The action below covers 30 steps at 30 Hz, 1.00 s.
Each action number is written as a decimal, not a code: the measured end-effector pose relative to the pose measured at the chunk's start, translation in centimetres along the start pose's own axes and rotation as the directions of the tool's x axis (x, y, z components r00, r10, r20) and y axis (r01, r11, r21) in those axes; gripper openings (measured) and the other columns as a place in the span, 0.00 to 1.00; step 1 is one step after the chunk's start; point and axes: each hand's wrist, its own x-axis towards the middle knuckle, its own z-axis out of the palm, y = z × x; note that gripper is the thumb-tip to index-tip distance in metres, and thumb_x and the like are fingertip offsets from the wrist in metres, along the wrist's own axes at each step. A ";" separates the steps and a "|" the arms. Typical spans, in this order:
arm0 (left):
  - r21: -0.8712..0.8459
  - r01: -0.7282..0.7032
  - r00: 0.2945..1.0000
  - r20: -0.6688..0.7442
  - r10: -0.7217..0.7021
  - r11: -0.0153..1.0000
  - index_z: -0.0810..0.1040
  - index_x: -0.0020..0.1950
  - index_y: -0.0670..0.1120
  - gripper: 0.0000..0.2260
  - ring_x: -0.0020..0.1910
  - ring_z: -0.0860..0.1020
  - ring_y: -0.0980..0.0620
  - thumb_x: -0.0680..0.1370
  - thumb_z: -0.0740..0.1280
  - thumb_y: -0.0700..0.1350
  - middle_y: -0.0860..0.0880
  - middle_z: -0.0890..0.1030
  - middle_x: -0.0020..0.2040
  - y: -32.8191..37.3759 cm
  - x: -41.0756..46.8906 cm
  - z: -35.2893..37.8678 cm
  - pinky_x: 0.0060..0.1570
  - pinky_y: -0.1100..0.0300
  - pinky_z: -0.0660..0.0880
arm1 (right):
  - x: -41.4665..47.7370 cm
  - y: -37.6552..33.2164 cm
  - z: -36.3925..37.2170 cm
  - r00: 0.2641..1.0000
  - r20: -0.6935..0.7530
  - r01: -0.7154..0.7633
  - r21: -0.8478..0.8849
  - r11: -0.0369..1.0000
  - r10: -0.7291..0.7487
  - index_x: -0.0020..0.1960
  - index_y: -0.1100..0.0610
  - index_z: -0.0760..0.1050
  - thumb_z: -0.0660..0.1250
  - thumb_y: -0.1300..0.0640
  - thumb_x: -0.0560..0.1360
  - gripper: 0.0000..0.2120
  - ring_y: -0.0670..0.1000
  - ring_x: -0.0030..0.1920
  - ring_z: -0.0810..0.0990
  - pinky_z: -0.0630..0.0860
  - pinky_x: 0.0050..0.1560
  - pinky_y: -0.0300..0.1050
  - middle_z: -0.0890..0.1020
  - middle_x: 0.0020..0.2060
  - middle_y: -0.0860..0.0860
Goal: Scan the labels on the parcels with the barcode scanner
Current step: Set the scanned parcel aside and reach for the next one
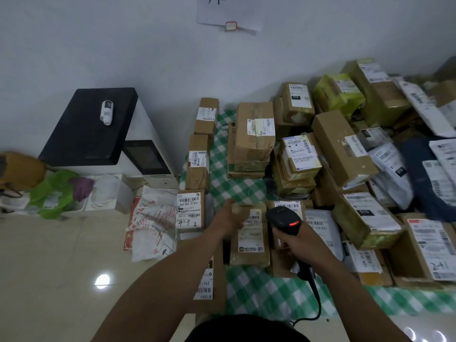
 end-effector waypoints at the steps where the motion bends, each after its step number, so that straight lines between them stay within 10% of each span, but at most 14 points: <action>1: -0.012 -0.020 0.999 -0.027 0.020 1.000 0.58 0.80 0.52 0.36 0.69 0.75 0.42 0.77 0.73 0.37 0.42 0.74 0.72 0.0 -0.2 -0.3 0.62 0.49 0.77 | 0.0 0.1 -0.1 1.000 0.000 0.001 0.013 1.000 -0.001 0.52 0.51 0.81 0.73 0.50 0.78 0.06 0.55 0.42 0.87 0.83 0.47 0.56 0.86 0.38 0.53; 9: -0.259 -0.246 0.962 -0.180 0.203 0.934 0.67 0.69 0.63 0.32 0.66 0.76 0.47 0.73 0.78 0.42 0.50 0.77 0.67 0.6 -2.7 -3.9 0.62 0.44 0.79 | -1.0 -1.9 -0.8 0.994 -0.083 0.087 0.167 0.982 -0.074 0.61 0.47 0.79 0.73 0.48 0.78 0.13 0.50 0.50 0.84 0.82 0.54 0.57 0.85 0.48 0.48; 13: -0.394 -0.345 0.936 -0.216 0.279 0.852 0.68 0.62 0.66 0.29 0.61 0.75 0.61 0.75 0.75 0.37 0.58 0.77 0.62 1.0 -4.6 -5.1 0.54 0.64 0.77 | -1.9 -4.1 -1.0 0.978 -0.148 0.177 0.231 0.957 -0.146 0.59 0.44 0.76 0.74 0.50 0.77 0.13 0.44 0.45 0.81 0.83 0.47 0.50 0.83 0.46 0.42; 20: -0.580 -0.400 0.916 -0.272 0.294 0.710 0.62 0.79 0.60 0.40 0.64 0.79 0.58 0.74 0.78 0.43 0.53 0.76 0.71 0.5 -6.6 -5.7 0.59 0.50 0.81 | -3.4 -6.5 -1.3 0.982 -0.047 0.188 0.414 0.891 -0.185 0.61 0.45 0.81 0.84 0.44 0.57 0.34 0.49 0.56 0.86 0.80 0.62 0.60 0.87 0.53 0.44; 24: -0.590 -0.402 0.915 -0.248 0.317 0.700 0.66 0.78 0.59 0.35 0.56 0.81 0.66 0.75 0.77 0.43 0.54 0.77 0.70 0.6 -7.7 -6.1 0.45 0.66 0.81 | -3.3 -7.2 -1.6 0.983 -0.009 0.169 0.448 0.878 -0.185 0.65 0.48 0.80 0.86 0.43 0.59 0.37 0.53 0.58 0.85 0.78 0.64 0.63 0.87 0.56 0.48; 30: -0.687 -0.278 0.939 -0.048 0.340 0.672 0.56 0.77 0.73 0.54 0.72 0.74 0.48 0.62 0.86 0.50 0.49 0.75 0.73 -0.4 -8.4 -6.1 0.63 0.39 0.78 | -3.5 -8.7 -1.7 0.983 -0.021 0.171 0.448 0.877 -0.181 0.63 0.49 0.81 0.83 0.49 0.63 0.30 0.51 0.56 0.86 0.80 0.63 0.60 0.88 0.54 0.48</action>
